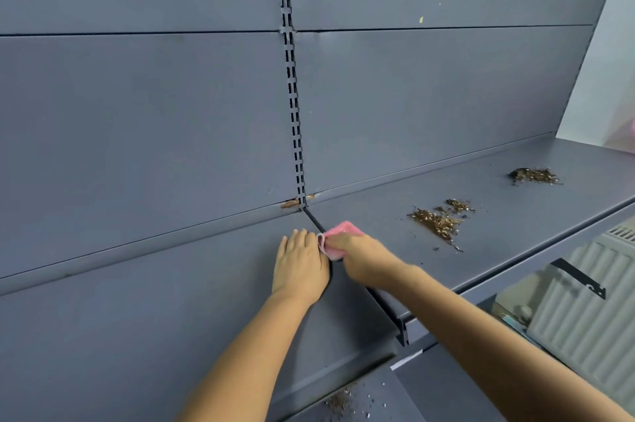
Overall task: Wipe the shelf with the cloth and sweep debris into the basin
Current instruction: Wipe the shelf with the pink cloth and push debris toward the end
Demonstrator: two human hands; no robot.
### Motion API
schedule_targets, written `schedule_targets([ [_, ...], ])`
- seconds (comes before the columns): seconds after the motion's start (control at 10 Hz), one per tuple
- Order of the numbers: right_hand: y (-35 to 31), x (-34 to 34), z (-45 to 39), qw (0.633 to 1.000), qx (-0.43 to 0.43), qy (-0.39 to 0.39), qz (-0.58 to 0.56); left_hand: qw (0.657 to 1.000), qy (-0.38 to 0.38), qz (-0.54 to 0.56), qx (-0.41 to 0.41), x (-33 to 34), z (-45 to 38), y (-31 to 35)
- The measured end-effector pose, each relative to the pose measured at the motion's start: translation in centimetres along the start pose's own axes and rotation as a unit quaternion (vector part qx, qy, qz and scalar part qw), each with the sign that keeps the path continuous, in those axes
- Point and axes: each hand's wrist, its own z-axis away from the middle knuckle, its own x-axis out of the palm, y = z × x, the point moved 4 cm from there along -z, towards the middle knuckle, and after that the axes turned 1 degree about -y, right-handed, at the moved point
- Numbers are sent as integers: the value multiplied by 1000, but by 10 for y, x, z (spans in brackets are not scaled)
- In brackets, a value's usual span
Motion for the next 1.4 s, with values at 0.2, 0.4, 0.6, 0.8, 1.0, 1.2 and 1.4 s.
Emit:
schedule_targets([
  [0.2, 31, 3, -52, 995, 90, -15, 36, 1000, -8, 2, 3, -1, 3, 0],
  [0.4, 89, -40, -19, 993, 90, 76, 6, 1000, -15, 6, -1, -2, 3, 0],
  [0.6, 36, -31, -40, 994, 6, 109, -15, 1000, -17, 10, -7, -2, 2, 0],
  [0.8, -5, 14, -53, 997, -61, 35, -11, 999, -5, 23, -31, 2, -2, -4],
  [1.0, 48, -21, -50, 997, 62, 48, 0, 1000, -6, -6, -4, 1, -2, -1],
  [1.2, 24, -37, -44, 995, 51, 66, -47, 1000, -16, -2, -6, -1, -2, 0],
  [1.4, -11, 10, -62, 1000, 13, -20, -13, 1000, -14, 1, -18, 1, -2, -3],
])
